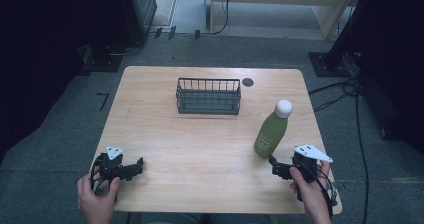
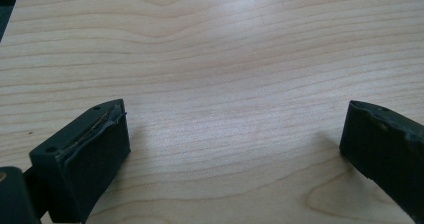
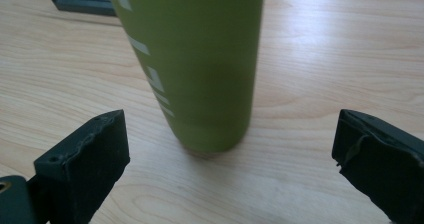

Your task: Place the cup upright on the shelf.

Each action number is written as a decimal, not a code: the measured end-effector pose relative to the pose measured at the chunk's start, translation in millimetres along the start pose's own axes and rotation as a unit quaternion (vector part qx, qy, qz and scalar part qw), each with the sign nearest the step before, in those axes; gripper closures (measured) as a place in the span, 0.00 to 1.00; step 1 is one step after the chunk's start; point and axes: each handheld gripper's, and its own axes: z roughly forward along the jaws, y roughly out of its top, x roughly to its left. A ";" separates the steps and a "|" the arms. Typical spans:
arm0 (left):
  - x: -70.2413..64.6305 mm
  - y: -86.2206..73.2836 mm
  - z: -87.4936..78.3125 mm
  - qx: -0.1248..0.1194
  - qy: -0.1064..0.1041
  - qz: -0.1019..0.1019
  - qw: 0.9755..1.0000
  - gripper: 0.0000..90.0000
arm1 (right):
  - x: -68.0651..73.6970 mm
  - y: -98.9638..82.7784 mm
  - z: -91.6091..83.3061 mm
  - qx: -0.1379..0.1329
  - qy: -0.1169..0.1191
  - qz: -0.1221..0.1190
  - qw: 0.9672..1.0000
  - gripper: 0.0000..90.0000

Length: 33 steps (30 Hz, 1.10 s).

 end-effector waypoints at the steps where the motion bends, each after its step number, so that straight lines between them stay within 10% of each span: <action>1: 0.1 0.0 0.0 0.000 0.000 0.000 1.000 0.00 | 1.7 0.9 0.7 -0.002 0.002 -0.001 1.000 0.02; 14: 0.0 0.0 0.0 0.000 0.000 0.000 1.000 0.00 | 14.2 21.3 5.8 -0.019 0.036 0.000 0.999 0.04; 33: 0.0 0.0 0.1 -0.001 0.000 -0.001 1.000 0.00 | 18.9 43.7 24.4 -0.038 -0.015 0.000 0.999 0.10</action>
